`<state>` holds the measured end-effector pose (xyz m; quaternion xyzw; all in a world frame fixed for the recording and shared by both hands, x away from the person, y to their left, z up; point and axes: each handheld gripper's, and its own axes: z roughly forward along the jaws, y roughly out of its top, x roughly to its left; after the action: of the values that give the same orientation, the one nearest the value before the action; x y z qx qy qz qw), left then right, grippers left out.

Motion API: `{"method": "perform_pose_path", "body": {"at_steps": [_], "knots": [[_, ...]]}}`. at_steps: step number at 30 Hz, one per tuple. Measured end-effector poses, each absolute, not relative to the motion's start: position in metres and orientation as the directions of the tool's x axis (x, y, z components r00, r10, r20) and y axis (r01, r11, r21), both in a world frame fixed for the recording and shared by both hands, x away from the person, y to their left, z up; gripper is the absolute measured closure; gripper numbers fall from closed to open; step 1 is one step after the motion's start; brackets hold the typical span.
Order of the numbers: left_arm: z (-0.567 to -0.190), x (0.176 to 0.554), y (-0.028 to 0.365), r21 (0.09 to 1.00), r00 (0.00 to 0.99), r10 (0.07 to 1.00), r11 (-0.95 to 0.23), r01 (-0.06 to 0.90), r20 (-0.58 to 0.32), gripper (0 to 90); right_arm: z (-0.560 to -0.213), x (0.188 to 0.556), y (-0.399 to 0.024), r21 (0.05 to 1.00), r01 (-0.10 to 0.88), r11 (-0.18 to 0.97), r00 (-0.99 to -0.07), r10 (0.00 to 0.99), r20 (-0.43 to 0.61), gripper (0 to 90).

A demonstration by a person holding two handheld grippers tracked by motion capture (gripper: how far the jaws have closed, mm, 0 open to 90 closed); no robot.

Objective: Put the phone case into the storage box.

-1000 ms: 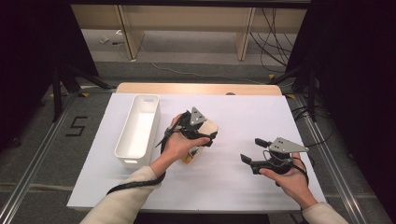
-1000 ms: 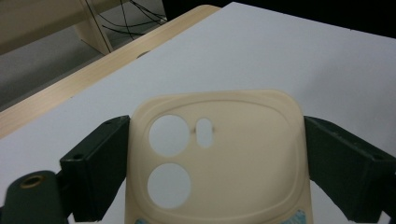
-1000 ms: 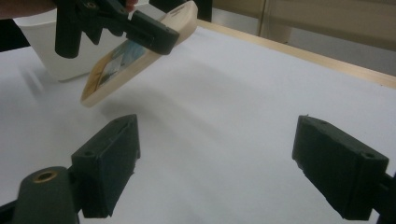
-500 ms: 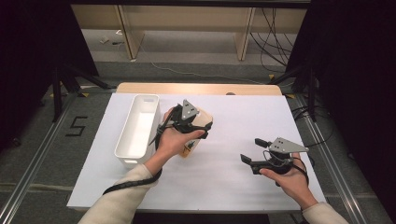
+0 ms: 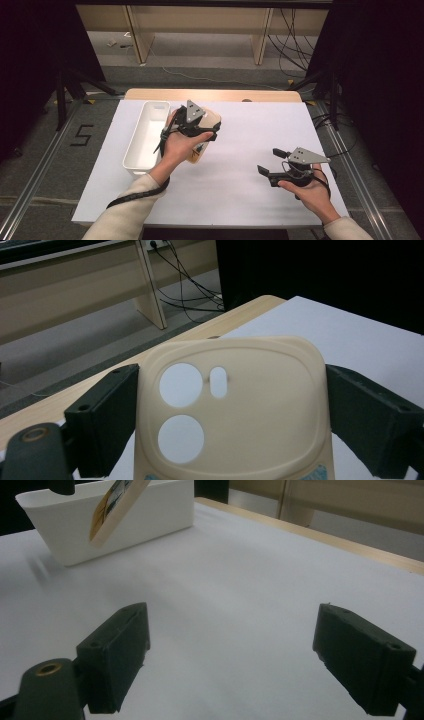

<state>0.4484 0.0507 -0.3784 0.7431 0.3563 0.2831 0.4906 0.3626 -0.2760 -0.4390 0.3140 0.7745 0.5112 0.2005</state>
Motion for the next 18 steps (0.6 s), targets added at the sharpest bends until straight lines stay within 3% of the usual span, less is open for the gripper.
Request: {"method": "perform_pose_path", "body": {"at_steps": [18], "knots": [[-0.366,0.45,0.067,0.944,0.519,0.853,-0.214,0.25,0.056,11.0,-0.439,0.362,-0.276,0.918,0.281,0.28,-0.723,0.691,0.011,15.9]]}}
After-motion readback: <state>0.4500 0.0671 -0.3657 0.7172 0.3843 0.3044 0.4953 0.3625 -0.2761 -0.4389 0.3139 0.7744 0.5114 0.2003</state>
